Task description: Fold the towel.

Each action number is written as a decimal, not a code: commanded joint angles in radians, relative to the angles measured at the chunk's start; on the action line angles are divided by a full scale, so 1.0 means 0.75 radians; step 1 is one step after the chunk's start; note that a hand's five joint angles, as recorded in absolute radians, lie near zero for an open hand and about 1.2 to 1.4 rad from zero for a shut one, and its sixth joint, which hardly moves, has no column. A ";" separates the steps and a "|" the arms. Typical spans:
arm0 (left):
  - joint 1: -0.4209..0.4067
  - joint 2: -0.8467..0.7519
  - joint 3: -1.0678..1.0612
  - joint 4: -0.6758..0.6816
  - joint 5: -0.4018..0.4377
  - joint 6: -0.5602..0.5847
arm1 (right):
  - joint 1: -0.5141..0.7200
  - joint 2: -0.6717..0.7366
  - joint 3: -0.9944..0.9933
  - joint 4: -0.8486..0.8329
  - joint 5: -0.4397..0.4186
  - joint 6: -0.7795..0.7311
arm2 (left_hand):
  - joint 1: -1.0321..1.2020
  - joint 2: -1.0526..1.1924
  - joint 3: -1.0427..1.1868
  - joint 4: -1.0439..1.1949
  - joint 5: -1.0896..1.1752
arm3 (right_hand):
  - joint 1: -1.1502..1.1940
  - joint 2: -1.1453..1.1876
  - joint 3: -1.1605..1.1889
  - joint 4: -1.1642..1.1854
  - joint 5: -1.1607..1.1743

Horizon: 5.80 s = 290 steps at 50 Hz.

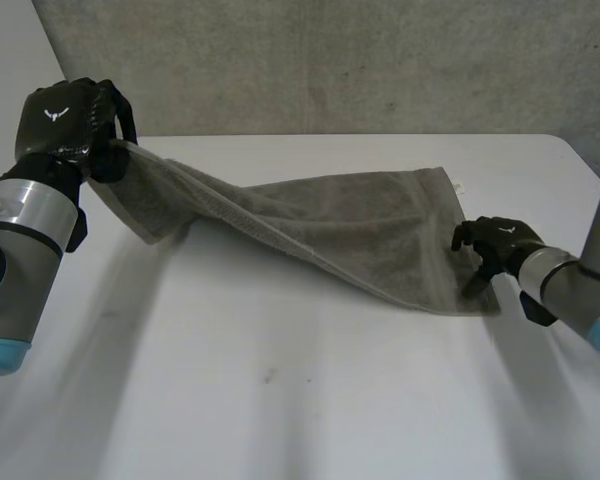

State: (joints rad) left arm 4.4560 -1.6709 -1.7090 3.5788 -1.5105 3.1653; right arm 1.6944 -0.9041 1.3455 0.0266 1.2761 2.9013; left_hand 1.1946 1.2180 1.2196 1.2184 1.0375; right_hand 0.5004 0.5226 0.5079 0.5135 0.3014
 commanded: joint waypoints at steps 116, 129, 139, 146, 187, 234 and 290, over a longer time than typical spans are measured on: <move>0.000 0.414 -0.511 -0.620 0.077 0.314 | -0.637 -0.795 0.466 0.824 -0.354 -1.019 | 0.269 0.238 0.236 0.237 0.246 | 1.194 1.165 1.184 1.177 1.227; -0.014 -0.275 0.032 -0.329 0.147 0.310 | -0.374 -0.280 0.046 0.550 -0.156 -0.615 | 0.269 0.238 0.236 0.237 0.246 | 1.194 1.165 1.184 1.177 1.227; -0.020 -0.709 0.505 -0.325 0.157 0.312 | -0.242 0.056 -0.356 0.406 -0.020 -0.383 | 0.269 0.238 0.236 0.237 0.246 | 1.194 1.165 1.184 1.177 1.227; -0.024 -0.958 0.814 -0.329 0.157 0.312 | -0.183 0.266 -0.618 0.404 0.084 -0.344 | 0.269 0.238 0.236 0.237 0.246 | 1.194 1.165 1.184 1.177 1.227; -0.073 -0.274 0.172 -0.287 0.141 0.051 | -0.273 -0.423 0.118 0.329 -0.065 -0.350 | -1.360 -1.391 -1.393 -1.392 -1.383 | -0.434 -0.464 -0.444 -0.452 -0.402; -0.096 -0.216 -0.014 -0.213 0.141 -0.144 | -0.762 -0.200 0.290 -0.320 -0.104 -0.651 | -1.360 -1.391 -1.393 -1.392 -1.383 | 1.194 1.165 1.184 1.177 1.227; -0.106 -0.177 -0.047 -0.213 0.141 -0.144 | 0.343 -0.431 0.417 -0.269 0.084 -0.293 | -1.360 -1.391 -1.393 -1.392 -1.383 | -0.434 -0.464 -0.444 -0.452 -0.402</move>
State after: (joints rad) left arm 4.3837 -1.8055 -1.7429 3.4194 -1.4035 3.0572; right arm 2.0597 -1.1957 1.5559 -0.1744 1.3793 2.6611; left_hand 0.1717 0.1654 0.1667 0.1671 0.0285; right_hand 0.2394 0.2518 0.2458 0.2624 0.0599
